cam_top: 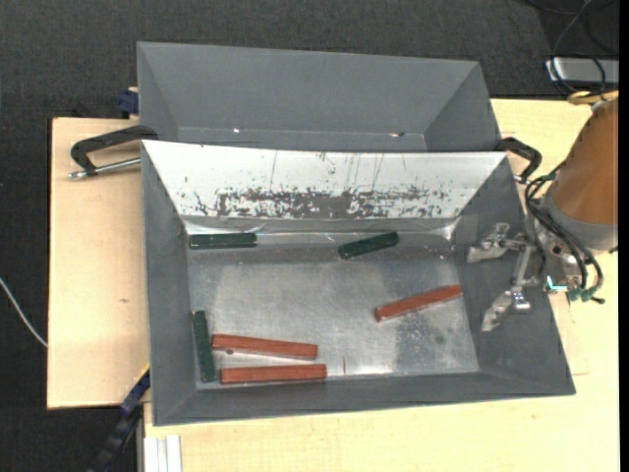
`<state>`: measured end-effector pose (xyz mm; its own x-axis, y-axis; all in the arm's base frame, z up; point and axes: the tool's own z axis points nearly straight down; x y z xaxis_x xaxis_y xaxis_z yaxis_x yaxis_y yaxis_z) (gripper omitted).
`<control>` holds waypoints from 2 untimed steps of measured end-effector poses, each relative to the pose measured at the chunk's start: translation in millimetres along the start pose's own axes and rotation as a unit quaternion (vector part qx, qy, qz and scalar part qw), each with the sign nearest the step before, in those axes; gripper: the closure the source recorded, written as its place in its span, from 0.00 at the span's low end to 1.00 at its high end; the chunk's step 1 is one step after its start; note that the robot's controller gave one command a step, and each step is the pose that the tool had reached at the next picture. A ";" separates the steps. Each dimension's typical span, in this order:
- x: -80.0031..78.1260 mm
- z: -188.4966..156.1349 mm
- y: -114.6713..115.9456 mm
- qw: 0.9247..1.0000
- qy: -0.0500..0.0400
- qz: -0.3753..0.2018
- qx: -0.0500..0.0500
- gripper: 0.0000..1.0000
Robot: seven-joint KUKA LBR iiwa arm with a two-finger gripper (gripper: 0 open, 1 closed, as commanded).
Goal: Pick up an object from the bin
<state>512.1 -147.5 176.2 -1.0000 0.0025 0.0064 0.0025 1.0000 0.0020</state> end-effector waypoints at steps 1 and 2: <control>-2.0 -4.4 0.7 1.000 -0.004 -0.001 0.001 0.00; -52.9 100.2 8.7 0.998 -0.008 -0.069 0.003 1.00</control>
Offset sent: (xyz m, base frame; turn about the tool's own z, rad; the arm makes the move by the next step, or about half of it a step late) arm 0.0480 0.0097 -0.1062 -0.1390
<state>564.3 -138.8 75.7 -0.9908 -0.1348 -0.0096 -0.1347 0.9909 -0.0036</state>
